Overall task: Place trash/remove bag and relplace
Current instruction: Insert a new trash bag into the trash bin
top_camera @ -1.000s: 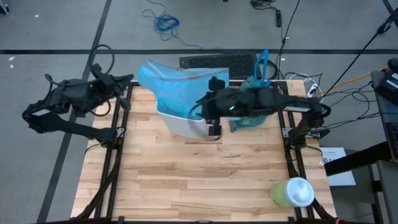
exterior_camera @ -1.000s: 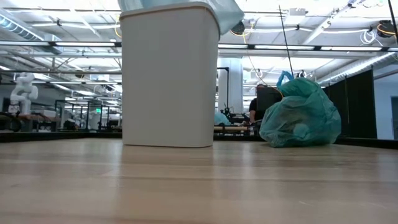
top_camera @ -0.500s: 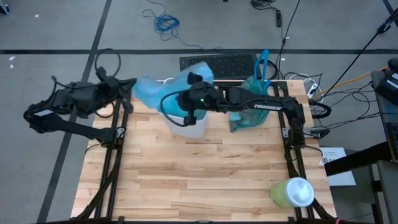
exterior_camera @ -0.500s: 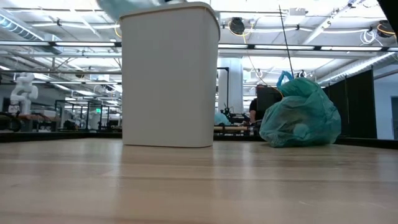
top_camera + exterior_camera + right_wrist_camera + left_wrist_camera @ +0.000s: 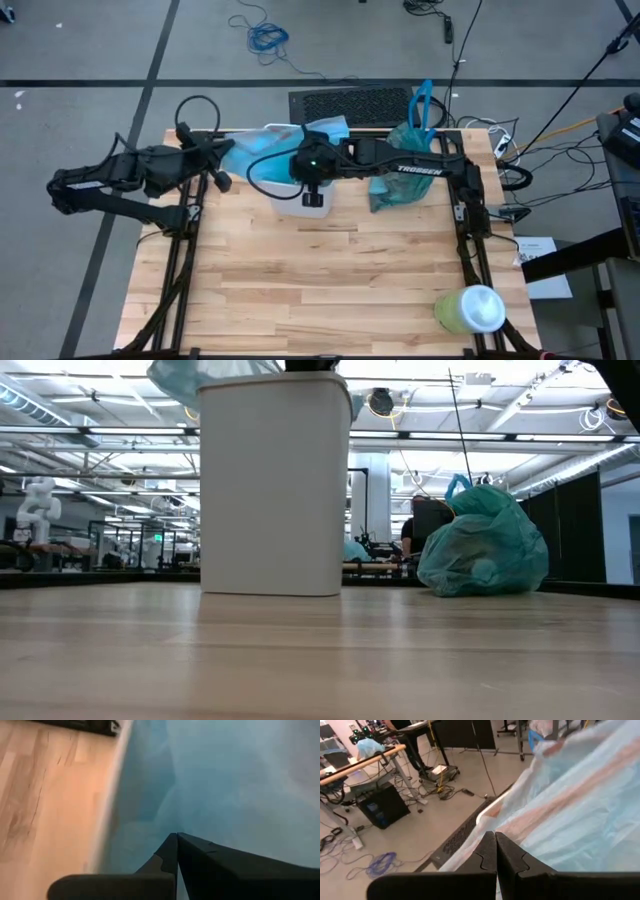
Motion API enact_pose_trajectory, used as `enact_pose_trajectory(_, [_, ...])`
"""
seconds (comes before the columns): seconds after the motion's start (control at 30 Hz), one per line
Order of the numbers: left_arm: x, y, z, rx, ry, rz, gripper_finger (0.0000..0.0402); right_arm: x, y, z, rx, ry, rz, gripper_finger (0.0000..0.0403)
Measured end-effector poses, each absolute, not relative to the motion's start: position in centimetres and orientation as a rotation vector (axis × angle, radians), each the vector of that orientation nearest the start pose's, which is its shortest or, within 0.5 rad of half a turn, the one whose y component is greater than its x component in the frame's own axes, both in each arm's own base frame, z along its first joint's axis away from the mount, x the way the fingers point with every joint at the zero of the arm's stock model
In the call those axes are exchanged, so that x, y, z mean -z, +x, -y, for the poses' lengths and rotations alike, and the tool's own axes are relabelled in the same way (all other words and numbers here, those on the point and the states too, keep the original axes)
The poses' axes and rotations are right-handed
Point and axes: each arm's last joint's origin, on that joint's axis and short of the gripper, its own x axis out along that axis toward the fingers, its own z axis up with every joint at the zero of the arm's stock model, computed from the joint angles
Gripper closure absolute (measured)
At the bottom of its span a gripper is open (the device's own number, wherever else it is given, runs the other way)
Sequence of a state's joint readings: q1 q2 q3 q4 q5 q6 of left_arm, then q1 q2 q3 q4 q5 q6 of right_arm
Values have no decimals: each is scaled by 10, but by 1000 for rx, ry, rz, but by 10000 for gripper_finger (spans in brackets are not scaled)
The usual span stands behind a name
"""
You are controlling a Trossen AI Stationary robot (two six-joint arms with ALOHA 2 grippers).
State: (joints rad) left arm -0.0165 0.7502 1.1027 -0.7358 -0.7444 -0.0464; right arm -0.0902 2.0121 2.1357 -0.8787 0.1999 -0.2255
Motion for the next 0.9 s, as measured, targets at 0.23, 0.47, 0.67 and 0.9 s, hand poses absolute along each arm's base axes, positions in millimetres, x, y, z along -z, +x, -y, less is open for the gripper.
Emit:
enact_pose_trajectory(0.23, [-409, 118, -17, -701, 125, -228, 402, -360, 430, 43, 138, -205, -866, 403])
enact_pose_trajectory(0.47, [-415, 115, -16, -627, 115, -170, 402, -356, 427, 23, 59, -179, -919, 403])
enact_pose_trajectory(0.67, [-417, 116, -15, -595, 106, -154, 402, -352, 429, 10, -1, -173, -936, 403])
enact_pose_trajectory(0.9, [-416, 118, -14, -567, 103, -158, 402, -337, 436, -6, -92, -171, -976, 403])
